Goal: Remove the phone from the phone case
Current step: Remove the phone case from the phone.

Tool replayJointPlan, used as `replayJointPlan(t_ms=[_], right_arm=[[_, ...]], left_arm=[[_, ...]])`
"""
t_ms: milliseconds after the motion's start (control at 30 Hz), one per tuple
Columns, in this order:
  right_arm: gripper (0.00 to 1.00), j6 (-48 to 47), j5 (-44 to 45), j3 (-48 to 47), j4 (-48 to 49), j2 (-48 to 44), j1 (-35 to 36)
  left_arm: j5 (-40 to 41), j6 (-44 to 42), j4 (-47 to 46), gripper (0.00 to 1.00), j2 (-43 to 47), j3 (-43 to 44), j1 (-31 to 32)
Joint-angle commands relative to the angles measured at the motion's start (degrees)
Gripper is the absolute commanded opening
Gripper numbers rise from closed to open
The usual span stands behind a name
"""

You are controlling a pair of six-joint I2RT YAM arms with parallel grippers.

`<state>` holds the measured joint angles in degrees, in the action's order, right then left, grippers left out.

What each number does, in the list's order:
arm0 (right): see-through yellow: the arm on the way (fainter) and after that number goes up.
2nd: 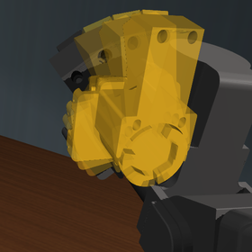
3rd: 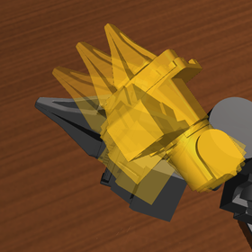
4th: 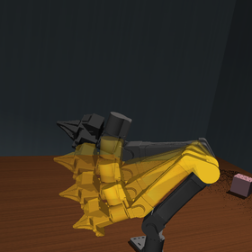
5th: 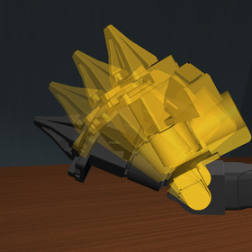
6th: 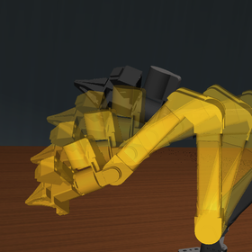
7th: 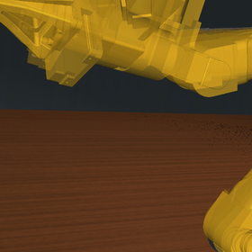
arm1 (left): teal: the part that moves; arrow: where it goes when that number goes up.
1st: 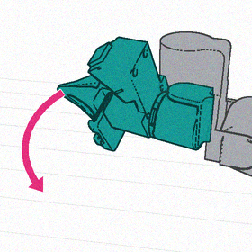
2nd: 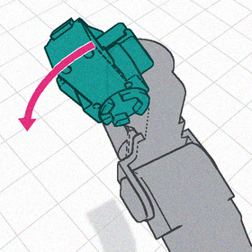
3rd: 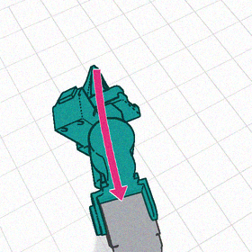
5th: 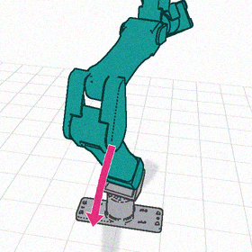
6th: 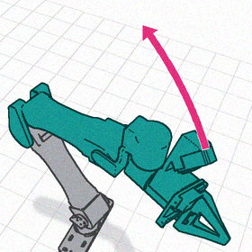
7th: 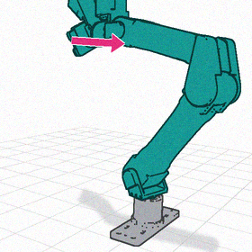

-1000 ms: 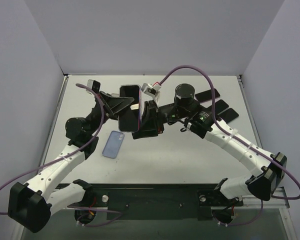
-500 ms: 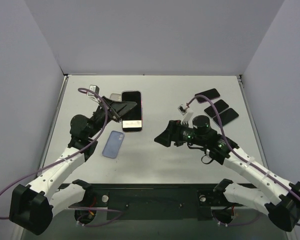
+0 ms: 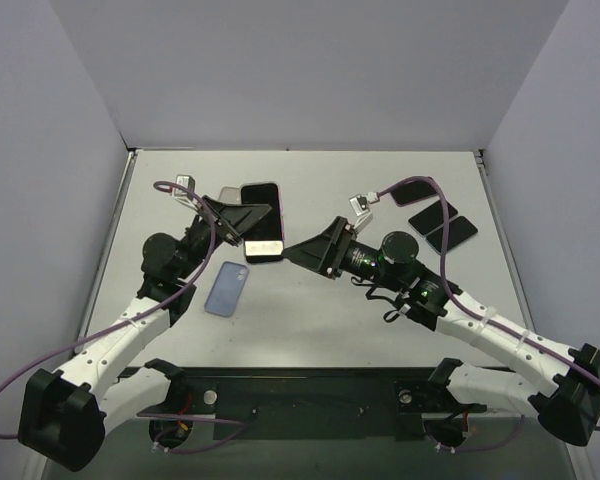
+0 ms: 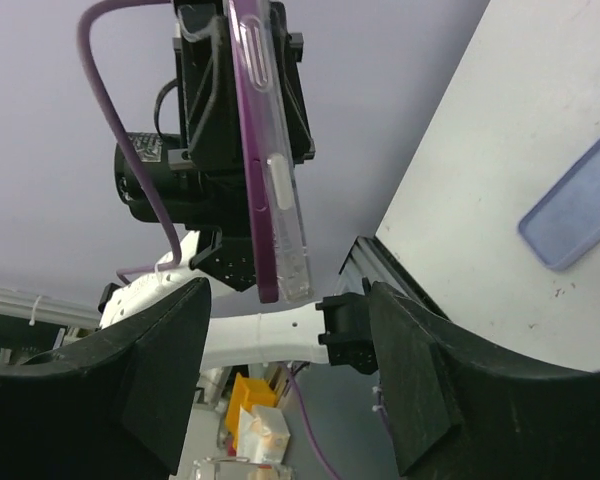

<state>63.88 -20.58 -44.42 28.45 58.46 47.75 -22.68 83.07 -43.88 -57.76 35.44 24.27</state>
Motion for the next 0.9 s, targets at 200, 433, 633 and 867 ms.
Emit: replayJointPlan(t_ms=[200,433,633,867], right_arm=[[0.53,4.42,-0.96,-2.51,9.26,1.40,2.87],[0.55,2.31,0.01,-4.17,4.78,0.08,4.28],[0.55,2.13,0.27,-4.88,4.78,0.08,5.07],[0.55,1.95,0.19,-5.06,5.21,2.54,5.16]], left_arm=[[3.78,-0.97,-1.83,0.00,3.53,1.03,-0.19],[4.92,-0.98,-2.17,0.00,3.79,-0.11,-0.19],[4.92,-1.06,-1.91,0.00,3.88,-0.46,-0.19],[4.57,1.31,-4.02,0.00,4.06,-0.81,-0.19]])
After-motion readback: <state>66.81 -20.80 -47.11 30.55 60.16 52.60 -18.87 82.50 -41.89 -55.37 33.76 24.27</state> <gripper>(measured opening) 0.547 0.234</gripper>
